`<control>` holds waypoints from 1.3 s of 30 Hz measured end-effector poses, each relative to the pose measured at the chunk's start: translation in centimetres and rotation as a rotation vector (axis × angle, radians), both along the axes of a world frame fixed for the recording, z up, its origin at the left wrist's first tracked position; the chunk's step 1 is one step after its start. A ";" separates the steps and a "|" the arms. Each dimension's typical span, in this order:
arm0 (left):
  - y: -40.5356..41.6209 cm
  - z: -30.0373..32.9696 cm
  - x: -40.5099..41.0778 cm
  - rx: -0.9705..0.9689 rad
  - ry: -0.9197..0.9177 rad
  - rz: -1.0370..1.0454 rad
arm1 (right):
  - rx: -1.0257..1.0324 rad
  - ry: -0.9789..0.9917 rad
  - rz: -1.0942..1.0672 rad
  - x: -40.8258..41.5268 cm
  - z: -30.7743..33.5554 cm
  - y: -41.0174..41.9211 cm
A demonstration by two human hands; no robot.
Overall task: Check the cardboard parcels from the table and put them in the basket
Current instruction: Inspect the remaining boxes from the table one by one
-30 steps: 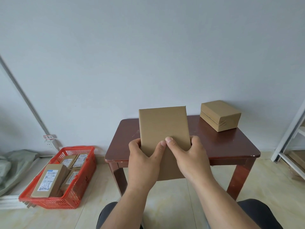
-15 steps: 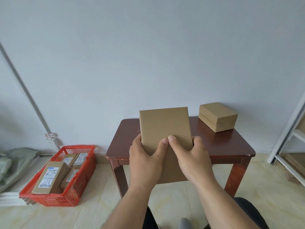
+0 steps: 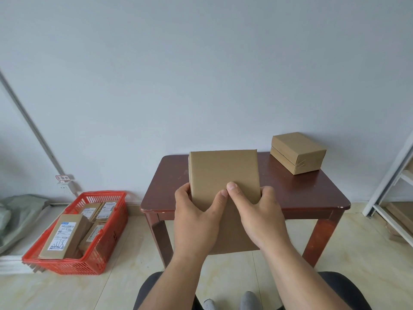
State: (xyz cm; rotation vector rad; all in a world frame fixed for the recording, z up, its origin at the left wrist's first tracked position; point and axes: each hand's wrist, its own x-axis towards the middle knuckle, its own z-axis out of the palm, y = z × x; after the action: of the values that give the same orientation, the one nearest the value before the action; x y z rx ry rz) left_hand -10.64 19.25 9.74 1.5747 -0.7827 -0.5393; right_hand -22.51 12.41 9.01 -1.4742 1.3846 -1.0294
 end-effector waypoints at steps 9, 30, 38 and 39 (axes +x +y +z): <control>-0.6 -0.3 1.0 -0.009 0.000 0.022 | 0.021 -0.009 0.009 0.4 -0.9 0.2; -0.2 -0.7 0.9 0.003 -0.003 0.038 | -0.015 -0.003 0.033 0.6 -0.9 0.3; -0.4 -0.3 1.2 0.017 -0.022 0.049 | -0.010 -0.018 0.032 0.4 -0.9 0.7; -0.5 -0.1 1.4 0.022 -0.026 0.055 | -0.012 -0.020 0.030 0.4 -1.0 0.7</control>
State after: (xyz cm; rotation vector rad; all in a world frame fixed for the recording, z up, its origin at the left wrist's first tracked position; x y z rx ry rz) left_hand -9.28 18.75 9.62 1.6222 -0.7532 -0.4895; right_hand -22.07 13.16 8.05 -1.4855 1.3407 -1.0327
